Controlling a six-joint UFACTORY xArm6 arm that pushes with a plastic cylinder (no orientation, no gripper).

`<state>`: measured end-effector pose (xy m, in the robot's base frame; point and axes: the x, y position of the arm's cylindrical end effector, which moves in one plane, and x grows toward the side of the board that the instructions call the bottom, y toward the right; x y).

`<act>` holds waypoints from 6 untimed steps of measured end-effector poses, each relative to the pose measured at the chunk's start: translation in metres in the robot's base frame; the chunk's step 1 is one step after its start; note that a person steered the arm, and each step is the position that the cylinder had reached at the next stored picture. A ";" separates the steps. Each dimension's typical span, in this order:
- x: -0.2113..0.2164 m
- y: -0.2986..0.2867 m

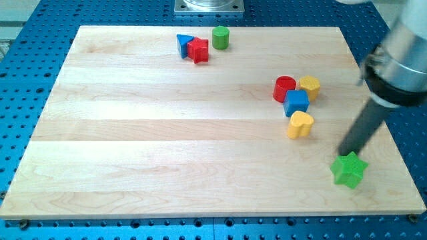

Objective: Separate the blue cube and yellow heart

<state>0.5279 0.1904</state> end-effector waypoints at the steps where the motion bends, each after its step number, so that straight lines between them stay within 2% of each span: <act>1: 0.000 -0.074; 2: -0.028 -0.098; 4: -0.046 -0.046; 5: -0.075 -0.044; 6: -0.052 -0.026</act>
